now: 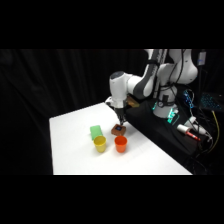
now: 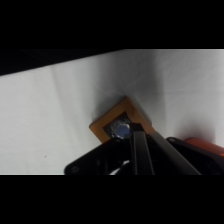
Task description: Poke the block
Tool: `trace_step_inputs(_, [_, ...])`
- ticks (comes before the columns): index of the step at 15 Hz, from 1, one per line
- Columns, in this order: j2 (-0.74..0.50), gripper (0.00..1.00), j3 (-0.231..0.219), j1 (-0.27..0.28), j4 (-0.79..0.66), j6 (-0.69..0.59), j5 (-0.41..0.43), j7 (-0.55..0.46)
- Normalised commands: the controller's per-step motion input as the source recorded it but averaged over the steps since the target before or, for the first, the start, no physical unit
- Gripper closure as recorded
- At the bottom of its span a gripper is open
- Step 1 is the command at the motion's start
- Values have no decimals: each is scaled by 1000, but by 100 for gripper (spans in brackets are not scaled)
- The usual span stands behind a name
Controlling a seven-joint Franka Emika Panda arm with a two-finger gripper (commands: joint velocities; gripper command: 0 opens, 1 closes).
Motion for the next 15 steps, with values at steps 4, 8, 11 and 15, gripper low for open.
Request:
trace_step_inputs(4, [-227,100,15,-5,181,-416,31,-122])
trace_step_inputs(8, [-139,100,20,-22,232,-380,65,-133])
trace_step_inputs(11, [-158,100,20,-23,199,-332,24,-110])
trace_step_inputs(15, [-209,100,23,-25,144,-293,2,-113])
